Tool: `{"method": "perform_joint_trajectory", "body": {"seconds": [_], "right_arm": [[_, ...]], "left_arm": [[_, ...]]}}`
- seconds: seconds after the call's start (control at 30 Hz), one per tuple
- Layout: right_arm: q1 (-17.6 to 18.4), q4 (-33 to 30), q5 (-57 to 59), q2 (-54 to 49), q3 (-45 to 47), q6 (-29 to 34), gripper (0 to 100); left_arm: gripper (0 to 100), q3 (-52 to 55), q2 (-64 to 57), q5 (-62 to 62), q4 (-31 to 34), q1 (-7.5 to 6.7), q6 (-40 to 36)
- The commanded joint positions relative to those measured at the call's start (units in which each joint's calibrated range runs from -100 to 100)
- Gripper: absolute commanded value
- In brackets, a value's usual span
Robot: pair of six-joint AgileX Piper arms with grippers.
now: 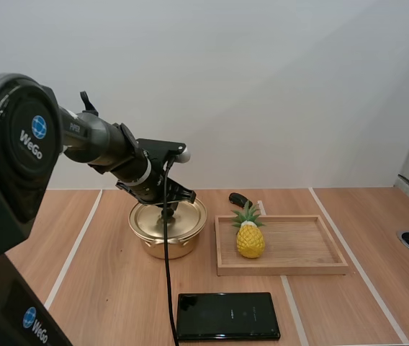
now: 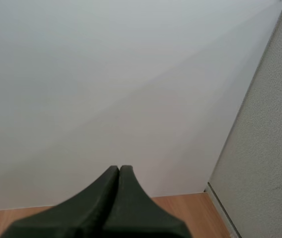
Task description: Open the pot, put the grape inside, and close it
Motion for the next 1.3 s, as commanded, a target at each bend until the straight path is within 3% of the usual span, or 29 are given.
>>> {"method": "perform_joint_trajectory", "body": {"seconds": [0.0,0.37,0.47,0.57,0.63,0.73,0.77,1.27], "right_arm": [[-0.24,-1.87,0.01,-0.72,-0.16,-0.33,0],[-0.24,-3.31,0.01,-0.72,-0.16,-0.33,0],[-0.24,-3.31,0.01,-0.72,-0.16,-0.33,0],[-0.24,-3.31,0.01,-0.72,-0.16,-0.33,0],[-0.24,-3.31,0.01,-0.72,-0.16,-0.33,0],[-0.24,-3.31,0.01,-0.72,-0.16,-0.33,0],[-0.24,-3.31,0.01,-0.72,-0.16,-0.33,0],[-0.24,-2.78,0.01,-0.72,-0.16,-0.33,0]], "left_arm": [[0,0.46,2.17,0.3,0.37,-0.12,0.21],[0,0.46,2.19,0.57,0.75,-0.12,0.21],[6,0.46,2.19,0.57,0.75,-0.12,0.1],[27,0.46,1.94,0.57,0.75,-0.12,-0.1],[49,0.46,1.22,0.57,0.75,-0.12,-0.1],[94,-0.12,0.03,0.57,0.75,-0.12,-0.1],[100,-0.34,-0.24,0.67,0.75,-0.12,0.25],[100,-6.0,-4.88,1.41,-0.09,-0.12,-0.48]]}}
